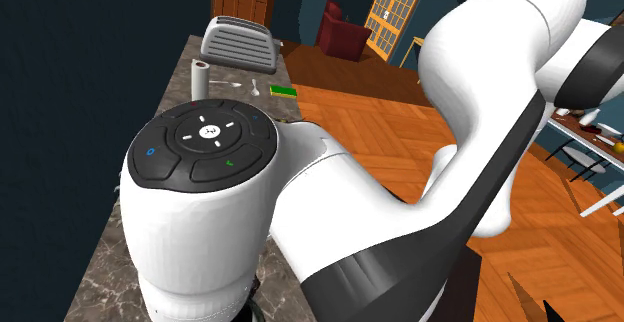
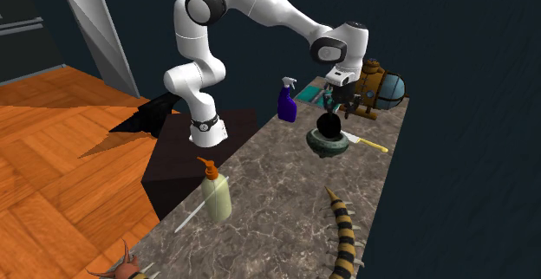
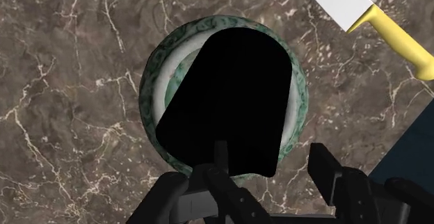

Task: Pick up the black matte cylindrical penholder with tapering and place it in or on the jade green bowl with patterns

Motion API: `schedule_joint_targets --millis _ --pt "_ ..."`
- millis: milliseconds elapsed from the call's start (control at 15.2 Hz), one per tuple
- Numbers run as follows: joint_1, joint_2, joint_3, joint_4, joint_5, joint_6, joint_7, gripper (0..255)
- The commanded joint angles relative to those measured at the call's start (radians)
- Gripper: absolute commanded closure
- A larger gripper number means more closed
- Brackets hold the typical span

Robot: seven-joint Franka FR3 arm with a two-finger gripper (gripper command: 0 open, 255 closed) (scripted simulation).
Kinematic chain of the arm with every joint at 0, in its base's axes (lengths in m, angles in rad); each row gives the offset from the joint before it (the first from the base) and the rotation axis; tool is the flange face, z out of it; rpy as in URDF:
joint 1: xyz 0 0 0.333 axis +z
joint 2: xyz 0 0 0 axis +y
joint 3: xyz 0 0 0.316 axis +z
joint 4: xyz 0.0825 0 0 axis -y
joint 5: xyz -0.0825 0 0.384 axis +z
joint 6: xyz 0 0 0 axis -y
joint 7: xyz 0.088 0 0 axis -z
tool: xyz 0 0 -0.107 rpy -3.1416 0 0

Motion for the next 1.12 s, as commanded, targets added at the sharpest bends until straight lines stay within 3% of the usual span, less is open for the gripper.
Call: schedule_joint_targets --millis 0,264,528,1056 --pt "0.0 0.0 0.0 0.0 0.0 0.0 0.0 0" --pt "0.0 0.0 0.0 0.0 0.0 0.0 0.0 0" --pt "-0.015 -0.057 0.014 0.071 0.049 -0.113 -0.033 0" --pt "-0.014 -0.057 0.014 0.071 0.05 -0.113 -0.033 0"
